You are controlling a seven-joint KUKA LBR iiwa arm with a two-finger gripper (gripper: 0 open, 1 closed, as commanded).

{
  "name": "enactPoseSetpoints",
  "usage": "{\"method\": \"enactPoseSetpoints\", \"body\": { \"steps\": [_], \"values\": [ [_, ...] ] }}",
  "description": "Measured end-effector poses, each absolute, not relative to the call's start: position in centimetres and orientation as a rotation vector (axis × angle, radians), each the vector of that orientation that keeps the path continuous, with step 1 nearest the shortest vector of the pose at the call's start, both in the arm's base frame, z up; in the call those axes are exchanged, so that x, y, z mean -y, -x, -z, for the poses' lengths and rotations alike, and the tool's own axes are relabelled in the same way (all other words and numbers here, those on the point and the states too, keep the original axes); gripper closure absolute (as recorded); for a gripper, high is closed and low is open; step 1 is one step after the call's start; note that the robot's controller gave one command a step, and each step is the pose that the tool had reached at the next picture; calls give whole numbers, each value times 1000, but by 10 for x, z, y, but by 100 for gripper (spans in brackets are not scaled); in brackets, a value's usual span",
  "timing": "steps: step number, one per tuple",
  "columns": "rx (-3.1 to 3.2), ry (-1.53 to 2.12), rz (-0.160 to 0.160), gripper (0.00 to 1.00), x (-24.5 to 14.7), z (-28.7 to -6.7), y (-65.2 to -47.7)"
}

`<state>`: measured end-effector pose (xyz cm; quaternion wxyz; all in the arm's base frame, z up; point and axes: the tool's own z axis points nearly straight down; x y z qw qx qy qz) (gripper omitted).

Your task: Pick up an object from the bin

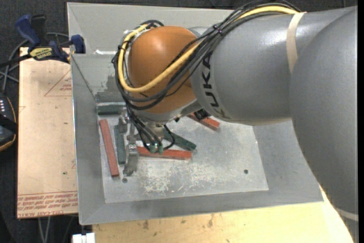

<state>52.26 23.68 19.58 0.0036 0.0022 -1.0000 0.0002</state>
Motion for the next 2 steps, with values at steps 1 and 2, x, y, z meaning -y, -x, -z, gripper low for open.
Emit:
{"method": "enactPoseSetpoints", "body": {
  "steps": [1,2],
  "values": [
    [3128,-292,-2,0,-165,-82,-614],
    [3135,-222,5,0,-211,-71,-597]
  ]
}}
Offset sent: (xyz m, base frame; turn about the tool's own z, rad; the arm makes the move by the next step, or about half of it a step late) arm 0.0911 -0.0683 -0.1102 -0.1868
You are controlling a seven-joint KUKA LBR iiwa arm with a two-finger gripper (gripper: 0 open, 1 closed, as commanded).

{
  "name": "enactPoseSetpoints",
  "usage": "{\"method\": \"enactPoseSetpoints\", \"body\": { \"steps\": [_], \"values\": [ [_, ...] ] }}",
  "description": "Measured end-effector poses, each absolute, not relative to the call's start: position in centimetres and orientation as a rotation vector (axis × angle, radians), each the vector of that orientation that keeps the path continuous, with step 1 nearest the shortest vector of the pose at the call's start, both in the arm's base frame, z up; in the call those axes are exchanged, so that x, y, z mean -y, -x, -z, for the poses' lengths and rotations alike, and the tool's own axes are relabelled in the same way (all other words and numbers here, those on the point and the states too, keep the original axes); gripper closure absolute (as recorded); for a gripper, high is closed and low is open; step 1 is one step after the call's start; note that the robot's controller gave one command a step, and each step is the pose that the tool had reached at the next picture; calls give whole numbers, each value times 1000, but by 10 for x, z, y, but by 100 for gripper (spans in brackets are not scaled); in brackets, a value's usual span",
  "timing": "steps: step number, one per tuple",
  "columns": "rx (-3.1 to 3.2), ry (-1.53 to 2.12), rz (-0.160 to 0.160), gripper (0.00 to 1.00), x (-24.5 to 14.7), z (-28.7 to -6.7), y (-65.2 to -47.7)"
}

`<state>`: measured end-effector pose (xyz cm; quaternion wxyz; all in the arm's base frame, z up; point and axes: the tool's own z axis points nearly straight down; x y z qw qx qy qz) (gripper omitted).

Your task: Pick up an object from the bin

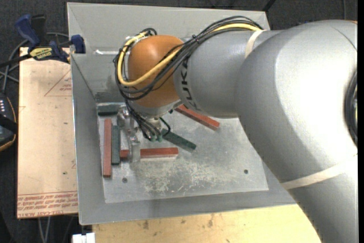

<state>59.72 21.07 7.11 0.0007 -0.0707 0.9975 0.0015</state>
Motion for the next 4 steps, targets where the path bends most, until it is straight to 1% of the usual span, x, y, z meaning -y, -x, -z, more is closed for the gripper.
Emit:
{"method": "enactPoseSetpoints", "body": {
  "steps": [1,2,3,4],
  "values": [
    [-3126,213,-7,100,-209,-75,-600],
    [-3128,212,-5,0,-208,-72,-599],
    [-3135,142,-1,0,-155,-77,-608],
    [-3128,195,-1,0,-72,-72,-640]
  ]
}}
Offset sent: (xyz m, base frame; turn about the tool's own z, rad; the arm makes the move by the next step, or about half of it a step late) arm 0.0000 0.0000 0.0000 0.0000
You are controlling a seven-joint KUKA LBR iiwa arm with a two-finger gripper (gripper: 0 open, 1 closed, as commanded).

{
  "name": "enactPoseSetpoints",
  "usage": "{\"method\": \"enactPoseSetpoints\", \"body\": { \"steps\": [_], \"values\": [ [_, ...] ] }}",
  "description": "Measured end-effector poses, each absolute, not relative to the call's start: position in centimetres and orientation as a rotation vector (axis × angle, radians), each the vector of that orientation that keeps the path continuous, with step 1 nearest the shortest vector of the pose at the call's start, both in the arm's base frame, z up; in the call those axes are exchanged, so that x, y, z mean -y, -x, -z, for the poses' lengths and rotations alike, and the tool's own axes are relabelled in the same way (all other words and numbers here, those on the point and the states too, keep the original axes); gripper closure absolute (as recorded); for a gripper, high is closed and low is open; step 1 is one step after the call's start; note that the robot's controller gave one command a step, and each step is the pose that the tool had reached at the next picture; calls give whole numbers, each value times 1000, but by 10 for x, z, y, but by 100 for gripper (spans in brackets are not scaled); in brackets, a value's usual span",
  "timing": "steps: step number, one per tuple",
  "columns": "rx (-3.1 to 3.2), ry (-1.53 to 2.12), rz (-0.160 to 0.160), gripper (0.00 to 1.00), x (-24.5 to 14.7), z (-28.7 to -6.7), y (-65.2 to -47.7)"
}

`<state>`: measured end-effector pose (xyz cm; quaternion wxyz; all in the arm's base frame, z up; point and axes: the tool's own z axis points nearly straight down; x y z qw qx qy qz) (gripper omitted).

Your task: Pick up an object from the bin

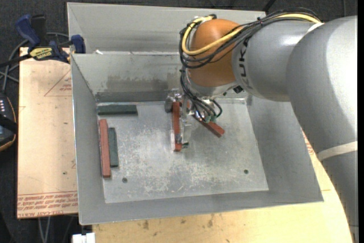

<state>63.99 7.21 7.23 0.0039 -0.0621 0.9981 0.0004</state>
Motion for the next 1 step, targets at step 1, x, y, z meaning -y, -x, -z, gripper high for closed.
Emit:
{"method": "enactPoseSetpoints", "body": {
  "steps": [1],
  "values": [
    [-3129,205,-6,100,-78,-74,-639]
  ]
}}
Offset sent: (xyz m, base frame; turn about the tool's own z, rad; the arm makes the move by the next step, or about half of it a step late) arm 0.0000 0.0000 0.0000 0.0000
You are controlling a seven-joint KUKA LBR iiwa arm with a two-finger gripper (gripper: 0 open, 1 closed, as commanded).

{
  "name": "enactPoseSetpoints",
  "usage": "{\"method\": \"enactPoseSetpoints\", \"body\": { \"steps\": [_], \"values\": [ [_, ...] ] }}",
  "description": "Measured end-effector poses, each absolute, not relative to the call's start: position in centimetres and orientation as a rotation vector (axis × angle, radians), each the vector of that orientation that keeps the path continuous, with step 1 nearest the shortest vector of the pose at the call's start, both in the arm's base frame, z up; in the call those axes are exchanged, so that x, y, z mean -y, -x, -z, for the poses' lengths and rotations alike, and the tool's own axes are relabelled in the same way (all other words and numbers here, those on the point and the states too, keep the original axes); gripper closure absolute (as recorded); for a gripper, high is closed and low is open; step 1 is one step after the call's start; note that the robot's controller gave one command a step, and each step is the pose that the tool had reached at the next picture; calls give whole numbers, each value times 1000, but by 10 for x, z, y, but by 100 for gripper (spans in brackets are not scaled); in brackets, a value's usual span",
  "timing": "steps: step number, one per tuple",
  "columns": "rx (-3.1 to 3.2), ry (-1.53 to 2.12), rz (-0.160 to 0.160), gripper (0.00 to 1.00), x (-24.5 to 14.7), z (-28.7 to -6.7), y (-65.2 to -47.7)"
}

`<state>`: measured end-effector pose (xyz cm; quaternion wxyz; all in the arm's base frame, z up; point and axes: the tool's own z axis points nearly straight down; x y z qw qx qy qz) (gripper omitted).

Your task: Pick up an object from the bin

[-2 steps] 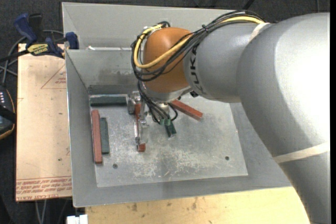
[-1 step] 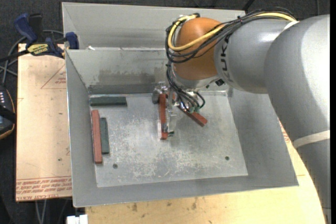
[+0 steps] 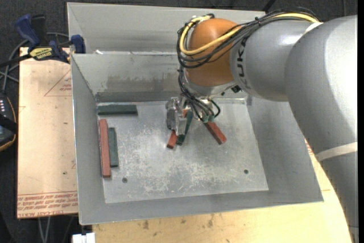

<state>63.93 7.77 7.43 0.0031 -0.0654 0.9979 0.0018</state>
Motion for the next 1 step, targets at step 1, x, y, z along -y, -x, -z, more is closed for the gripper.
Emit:
{"method": "enactPoseSetpoints", "body": {
  "steps": [1],
  "values": [
    [-3126,204,-4,0,-77,-73,-639]
  ]
}}
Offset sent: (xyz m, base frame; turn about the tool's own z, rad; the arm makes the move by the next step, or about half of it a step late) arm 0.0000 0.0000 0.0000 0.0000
